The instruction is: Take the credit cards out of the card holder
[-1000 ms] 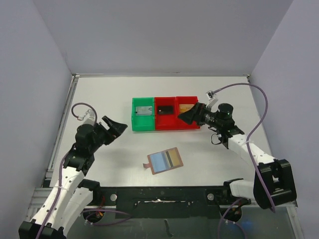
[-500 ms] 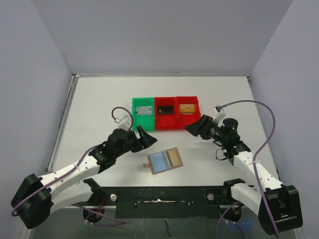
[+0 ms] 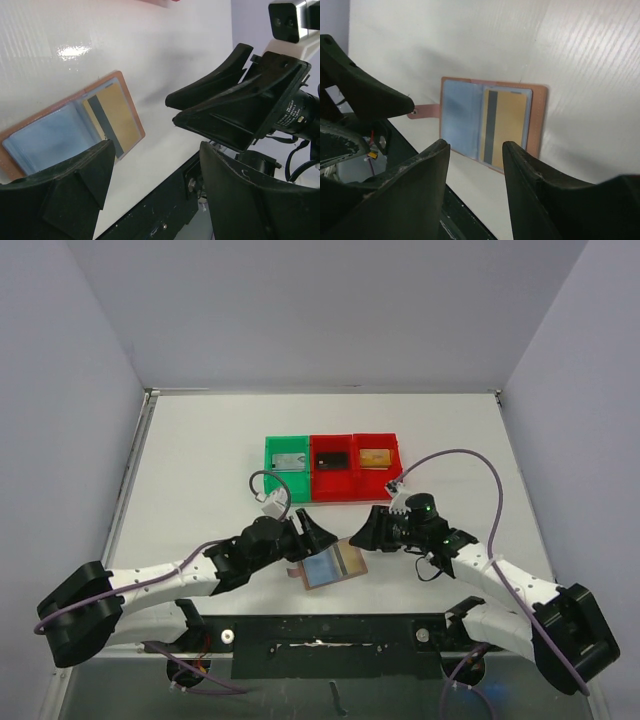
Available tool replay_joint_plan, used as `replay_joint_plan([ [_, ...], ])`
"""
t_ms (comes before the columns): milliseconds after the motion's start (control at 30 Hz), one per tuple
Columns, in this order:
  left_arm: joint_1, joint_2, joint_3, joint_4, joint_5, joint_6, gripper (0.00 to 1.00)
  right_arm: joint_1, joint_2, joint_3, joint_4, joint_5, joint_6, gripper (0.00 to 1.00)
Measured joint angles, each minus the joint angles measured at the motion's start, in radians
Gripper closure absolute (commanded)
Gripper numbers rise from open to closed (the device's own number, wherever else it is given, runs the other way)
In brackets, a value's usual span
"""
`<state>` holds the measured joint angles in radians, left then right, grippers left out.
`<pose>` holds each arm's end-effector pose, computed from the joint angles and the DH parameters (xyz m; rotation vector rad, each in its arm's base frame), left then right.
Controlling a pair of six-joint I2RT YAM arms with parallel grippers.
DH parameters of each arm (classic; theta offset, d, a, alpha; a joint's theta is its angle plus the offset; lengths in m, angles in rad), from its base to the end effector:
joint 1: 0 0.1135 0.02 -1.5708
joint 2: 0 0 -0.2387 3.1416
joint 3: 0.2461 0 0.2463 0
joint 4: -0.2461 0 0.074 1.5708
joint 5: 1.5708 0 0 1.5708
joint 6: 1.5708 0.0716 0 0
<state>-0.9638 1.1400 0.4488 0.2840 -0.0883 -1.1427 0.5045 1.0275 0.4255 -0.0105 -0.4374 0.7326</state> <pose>0.1627 -0.2231 0.1668 -0.2615 2.1970 -1.2158 0.1964 0.1431 0.1522 -0.0021 2.3681 1.1346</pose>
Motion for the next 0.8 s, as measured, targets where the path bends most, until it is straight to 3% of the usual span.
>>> replay_joint_plan([
  [333,-0.016,0.049,-0.039,0.035,-0.036,-0.044,0.38,0.097,0.204,0.012,-0.007,0.045,-0.019,0.65],
  [800,-0.017,0.098,-0.045,0.057,-0.029,-0.049,0.46,0.101,0.259,0.039,-0.011,0.084,-0.043,0.69],
])
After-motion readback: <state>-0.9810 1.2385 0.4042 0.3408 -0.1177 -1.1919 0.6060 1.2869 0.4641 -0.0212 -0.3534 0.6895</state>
